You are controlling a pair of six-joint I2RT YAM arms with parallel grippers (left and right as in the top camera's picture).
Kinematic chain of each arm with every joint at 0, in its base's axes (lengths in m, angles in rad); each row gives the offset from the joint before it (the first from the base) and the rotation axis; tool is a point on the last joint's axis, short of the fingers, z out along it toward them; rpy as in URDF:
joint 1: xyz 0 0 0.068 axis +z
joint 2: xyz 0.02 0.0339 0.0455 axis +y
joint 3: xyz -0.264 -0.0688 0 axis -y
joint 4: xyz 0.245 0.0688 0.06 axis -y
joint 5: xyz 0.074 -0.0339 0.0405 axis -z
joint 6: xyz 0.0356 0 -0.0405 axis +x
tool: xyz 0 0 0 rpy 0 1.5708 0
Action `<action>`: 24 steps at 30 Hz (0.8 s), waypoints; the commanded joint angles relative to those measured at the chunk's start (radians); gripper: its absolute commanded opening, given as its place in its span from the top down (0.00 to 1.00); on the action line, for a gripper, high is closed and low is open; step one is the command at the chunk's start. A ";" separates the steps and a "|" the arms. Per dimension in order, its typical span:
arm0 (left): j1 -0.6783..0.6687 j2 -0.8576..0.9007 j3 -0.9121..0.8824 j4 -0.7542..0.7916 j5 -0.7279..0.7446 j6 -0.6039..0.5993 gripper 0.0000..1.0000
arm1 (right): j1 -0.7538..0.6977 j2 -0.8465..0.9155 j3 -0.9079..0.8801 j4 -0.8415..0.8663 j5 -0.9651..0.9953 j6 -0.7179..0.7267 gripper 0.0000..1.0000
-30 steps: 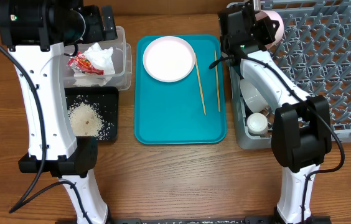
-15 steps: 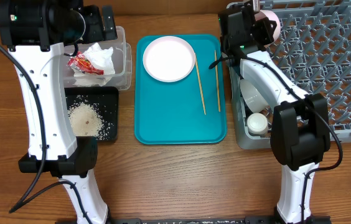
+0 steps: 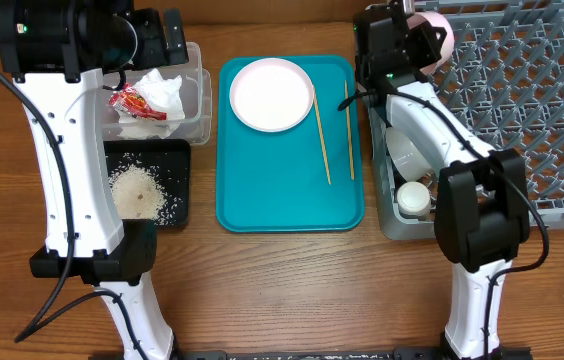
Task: Sort waste into correct bins and load items into the dishwasher
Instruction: 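Carry the pink bowl with the right gripper into the dish rack, then move the right gripper to the white plate and grasp its edge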
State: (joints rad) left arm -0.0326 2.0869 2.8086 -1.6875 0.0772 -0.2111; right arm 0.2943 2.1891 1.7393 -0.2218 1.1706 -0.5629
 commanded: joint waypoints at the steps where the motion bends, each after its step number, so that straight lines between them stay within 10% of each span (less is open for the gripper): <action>1: -0.003 -0.021 0.014 -0.002 -0.007 -0.010 0.00 | -0.001 0.044 -0.019 -0.001 0.045 -0.013 0.96; 11: -0.003 -0.021 0.014 -0.002 -0.007 -0.010 0.00 | 0.075 0.049 -0.019 -0.059 0.075 0.013 0.95; 20: -0.003 -0.021 0.014 -0.002 -0.007 -0.010 0.00 | 0.146 0.049 -0.019 -0.106 0.097 0.013 0.24; 24: -0.003 -0.021 0.014 -0.002 -0.007 -0.010 0.00 | 0.161 0.044 -0.013 -0.098 0.112 0.013 0.08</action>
State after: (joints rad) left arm -0.0326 2.0869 2.8086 -1.6878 0.0769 -0.2111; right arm 0.4500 2.2307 1.7218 -0.3302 1.2518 -0.5545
